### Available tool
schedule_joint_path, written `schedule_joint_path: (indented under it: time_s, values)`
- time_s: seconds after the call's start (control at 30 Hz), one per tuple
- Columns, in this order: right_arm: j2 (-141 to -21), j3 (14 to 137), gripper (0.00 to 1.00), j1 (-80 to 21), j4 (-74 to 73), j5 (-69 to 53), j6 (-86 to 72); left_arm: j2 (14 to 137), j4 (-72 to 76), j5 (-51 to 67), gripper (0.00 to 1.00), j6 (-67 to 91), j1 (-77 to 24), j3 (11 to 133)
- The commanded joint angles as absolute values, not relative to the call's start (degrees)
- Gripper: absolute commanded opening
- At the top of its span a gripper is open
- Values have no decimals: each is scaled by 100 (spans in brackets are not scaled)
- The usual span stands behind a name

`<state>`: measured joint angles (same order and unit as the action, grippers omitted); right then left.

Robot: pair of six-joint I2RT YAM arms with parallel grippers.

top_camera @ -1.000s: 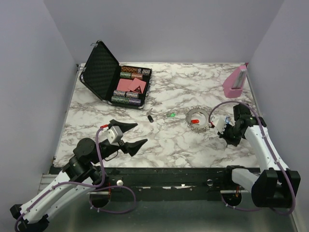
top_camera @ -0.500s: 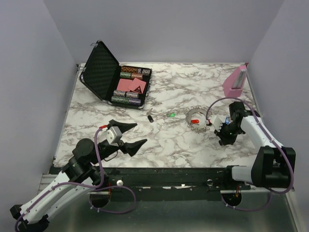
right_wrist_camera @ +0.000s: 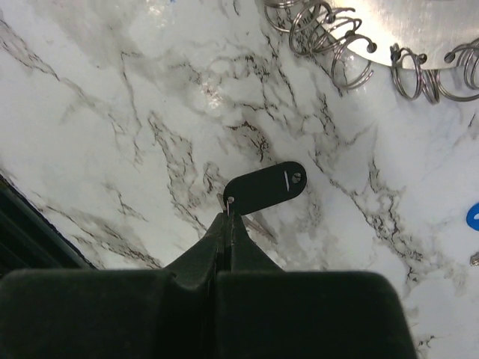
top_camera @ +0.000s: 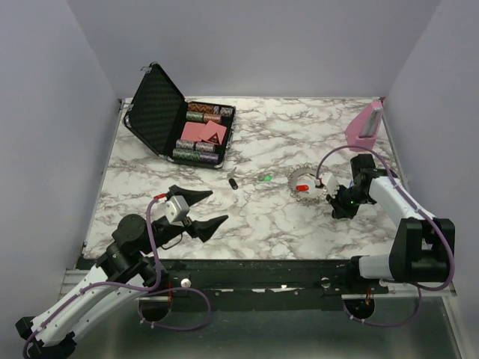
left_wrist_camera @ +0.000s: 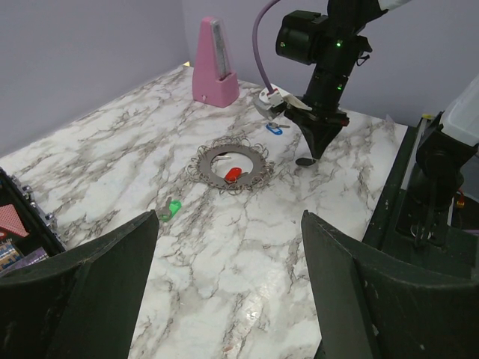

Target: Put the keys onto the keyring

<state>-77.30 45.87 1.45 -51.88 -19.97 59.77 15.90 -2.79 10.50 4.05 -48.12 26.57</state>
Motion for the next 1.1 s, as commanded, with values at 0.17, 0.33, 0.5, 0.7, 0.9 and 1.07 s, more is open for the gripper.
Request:
schedule_joint_path:
  time_s: [0.17,0.33,0.5,0.7,0.9,1.07]
  values:
    - [-7261,4877,1,18,-5317,-2154,5959,1556,-264,923,86,351,-4825,2690]
    - [-6558,5054,1,26,-5747,-1548,5994,1565,-272,967,86,352,-4825,2716]
    - [-6162,5010,1,26,-6160,-1109,6073,1512,-264,984,86,360,-4834,2698]
    - [-5942,4571,1,35,-6197,-344,6179,1486,-264,1037,86,369,-4834,2716]
    - [-6090,4544,1,105,-6231,-132,6258,1433,-264,1046,86,369,-4843,2716]
    - [-6406,4623,1,105,-6302,-184,6390,1406,-246,1055,86,387,-4852,2716]
